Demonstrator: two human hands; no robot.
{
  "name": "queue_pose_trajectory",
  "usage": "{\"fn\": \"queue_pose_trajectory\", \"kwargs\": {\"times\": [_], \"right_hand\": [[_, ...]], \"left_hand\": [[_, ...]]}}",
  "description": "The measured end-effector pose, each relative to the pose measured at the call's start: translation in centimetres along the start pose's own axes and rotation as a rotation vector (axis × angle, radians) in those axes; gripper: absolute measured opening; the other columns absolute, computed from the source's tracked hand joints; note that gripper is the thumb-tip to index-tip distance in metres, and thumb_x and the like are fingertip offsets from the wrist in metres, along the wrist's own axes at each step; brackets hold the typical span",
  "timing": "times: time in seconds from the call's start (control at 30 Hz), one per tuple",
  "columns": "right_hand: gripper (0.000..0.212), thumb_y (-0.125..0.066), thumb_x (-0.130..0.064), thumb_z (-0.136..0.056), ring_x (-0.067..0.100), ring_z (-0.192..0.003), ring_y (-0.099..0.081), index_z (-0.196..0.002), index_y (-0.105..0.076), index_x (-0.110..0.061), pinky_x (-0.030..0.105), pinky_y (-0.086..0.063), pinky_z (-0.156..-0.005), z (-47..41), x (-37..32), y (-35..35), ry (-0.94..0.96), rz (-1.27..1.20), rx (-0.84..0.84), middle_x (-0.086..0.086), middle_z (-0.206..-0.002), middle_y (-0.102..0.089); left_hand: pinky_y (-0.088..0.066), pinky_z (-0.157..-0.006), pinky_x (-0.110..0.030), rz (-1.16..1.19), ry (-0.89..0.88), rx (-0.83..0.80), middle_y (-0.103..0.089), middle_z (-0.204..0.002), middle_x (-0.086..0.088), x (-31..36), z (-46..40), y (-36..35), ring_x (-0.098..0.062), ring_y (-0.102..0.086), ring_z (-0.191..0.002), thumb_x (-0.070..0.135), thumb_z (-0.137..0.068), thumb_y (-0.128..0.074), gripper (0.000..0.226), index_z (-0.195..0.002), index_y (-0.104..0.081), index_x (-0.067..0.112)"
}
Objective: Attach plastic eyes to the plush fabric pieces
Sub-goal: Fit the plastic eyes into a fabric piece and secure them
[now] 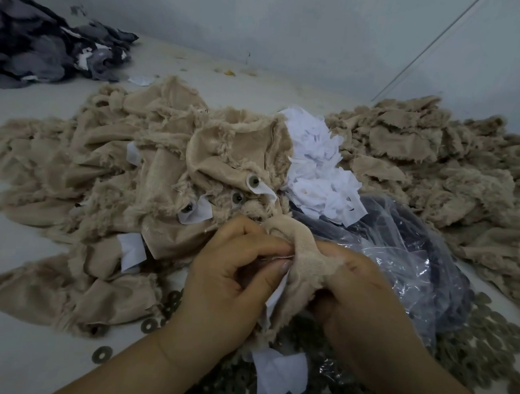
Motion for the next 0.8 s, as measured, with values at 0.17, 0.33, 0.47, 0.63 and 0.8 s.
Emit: {"fn": "queue_pose_trajectory", "kwargs": {"times": [0.17, 0.33, 0.47, 0.63, 0.8], "right_hand": [[0.017, -0.071, -0.02, -0.066, 0.024, -0.071, -0.07, -0.072, -0.077, -0.005, 0.034, -0.059, -0.066, -0.2, 0.0, -1.1, -0.061, -0.154, -0.078, 0.016, -0.079, -0.073], [0.037, -0.076, -0.047, -0.079, 0.046, -0.076, -0.069, -0.08, -0.075, -0.01, 0.059, -0.056, -0.077, 0.0, 0.4, 0.0, 0.047, 0.216, 0.066, 0.023, -0.081, -0.074], [0.035, -0.068, -0.046, -0.076, 0.047, -0.087, -0.07, -0.088, -0.078, -0.015, 0.064, -0.056, -0.083, 0.0, 0.3, 0.5, 0.032, 0.227, 0.115, 0.018, -0.086, -0.077], [0.03, -0.065, -0.031, -0.081, 0.046, -0.095, -0.071, -0.095, -0.077, -0.008, 0.062, -0.054, -0.091, 0.0, 0.6, 0.3, -0.03, 0.091, 0.13, 0.023, -0.097, -0.075], [0.03, -0.06, -0.024, -0.086, 0.048, -0.101, -0.068, -0.099, -0.074, -0.001, 0.056, -0.055, -0.093, -0.1, 0.9, 0.1, -0.078, -0.052, 0.12, 0.027, -0.102, -0.073]], "left_hand": [[-0.043, -0.07, -0.01, -0.022, -0.006, 0.008, -0.059, -0.087, 0.002, 0.0, -0.1, 0.0, -0.004, -0.058, -0.079, 0.008, -0.086, -0.065, 0.016, -0.096, -0.072, 0.02], [-0.046, -0.071, -0.015, 0.014, 0.007, -0.011, -0.062, -0.088, 0.003, -0.2, -0.1, -0.1, -0.009, -0.061, -0.082, 0.015, -0.092, -0.063, 0.012, -0.097, -0.074, 0.018], [-0.051, -0.074, -0.02, 0.08, 0.061, 0.059, -0.069, -0.088, 0.008, -0.5, -0.1, 0.6, -0.013, -0.067, -0.086, 0.024, -0.093, -0.058, 0.017, -0.095, -0.074, 0.02], [-0.055, -0.06, -0.025, 0.208, 0.254, 0.141, -0.069, -0.075, -0.003, -2.1, 0.1, 0.7, -0.019, -0.065, -0.066, 0.023, -0.09, -0.067, 0.011, -0.08, -0.069, 0.021], [-0.05, -0.054, -0.033, 0.125, 0.227, 0.055, -0.061, -0.066, -0.004, -1.9, 0.1, 0.3, -0.02, -0.058, -0.059, 0.04, -0.081, -0.068, 0.026, -0.07, -0.064, 0.016]]}}
Point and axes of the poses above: each hand's wrist, its own z-axis away from the middle knuckle, its own y-axis out of the back of the hand, x = y × z, the point moved 6 cm from there along -z, towards the middle knuckle
